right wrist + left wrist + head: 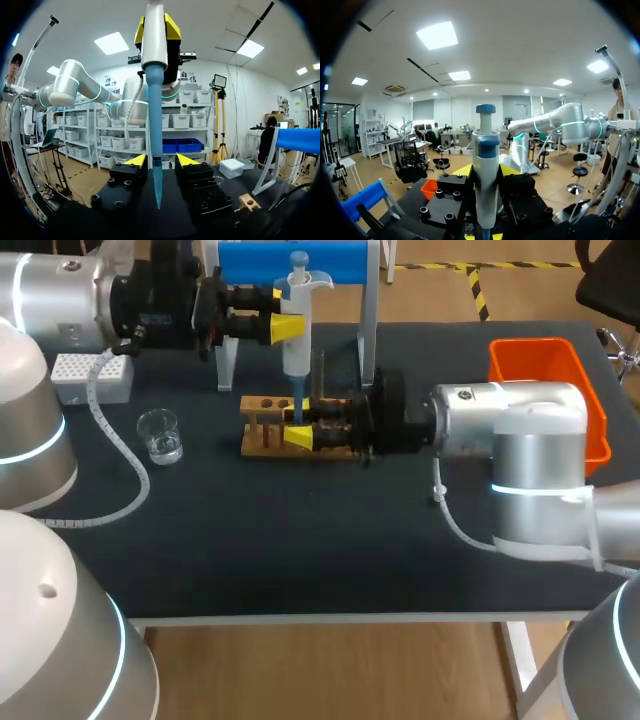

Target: Invert the test tube, pick up the pipette, mount the tip to pipette, aspirate from beaker and dispense into the tube, eject the tip, return the pipette, and cap with the stopper.

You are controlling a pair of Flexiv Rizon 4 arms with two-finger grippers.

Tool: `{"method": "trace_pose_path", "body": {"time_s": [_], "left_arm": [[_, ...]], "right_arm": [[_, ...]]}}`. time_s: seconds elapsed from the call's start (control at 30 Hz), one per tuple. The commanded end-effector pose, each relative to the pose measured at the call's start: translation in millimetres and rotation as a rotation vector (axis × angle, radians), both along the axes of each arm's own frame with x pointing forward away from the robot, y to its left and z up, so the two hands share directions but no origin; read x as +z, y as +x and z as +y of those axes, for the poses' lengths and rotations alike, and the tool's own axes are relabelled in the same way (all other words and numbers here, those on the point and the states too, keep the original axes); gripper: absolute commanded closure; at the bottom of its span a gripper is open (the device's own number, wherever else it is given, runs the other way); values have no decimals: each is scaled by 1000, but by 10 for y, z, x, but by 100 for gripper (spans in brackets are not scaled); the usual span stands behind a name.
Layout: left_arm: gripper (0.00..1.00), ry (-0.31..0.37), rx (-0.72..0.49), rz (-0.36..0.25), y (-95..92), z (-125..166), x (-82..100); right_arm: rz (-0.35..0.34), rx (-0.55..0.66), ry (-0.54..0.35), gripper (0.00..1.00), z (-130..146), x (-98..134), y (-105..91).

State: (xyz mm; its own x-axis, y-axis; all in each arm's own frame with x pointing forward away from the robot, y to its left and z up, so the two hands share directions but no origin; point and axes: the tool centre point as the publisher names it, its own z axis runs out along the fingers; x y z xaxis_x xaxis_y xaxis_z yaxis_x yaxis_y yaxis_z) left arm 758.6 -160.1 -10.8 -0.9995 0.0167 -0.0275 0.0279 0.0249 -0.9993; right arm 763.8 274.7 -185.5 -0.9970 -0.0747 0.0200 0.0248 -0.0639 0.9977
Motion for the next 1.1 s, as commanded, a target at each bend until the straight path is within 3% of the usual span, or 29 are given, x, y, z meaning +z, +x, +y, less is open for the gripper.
{"method": "trace_pose_path", "body": {"time_s": [0.03, 0.67, 1.1], "left_arm": [[100, -1, 0, -1, 3, -1, -3], [100, -1, 0, -1, 3, -1, -3], [100, -1, 0, -1, 3, -1, -3]], "right_arm": [[3, -2, -6, 0, -30, -35, -31], [56, 10, -30, 0, -214, -576, -83], [51, 0, -48, 0, -248, -613, -81]]}}
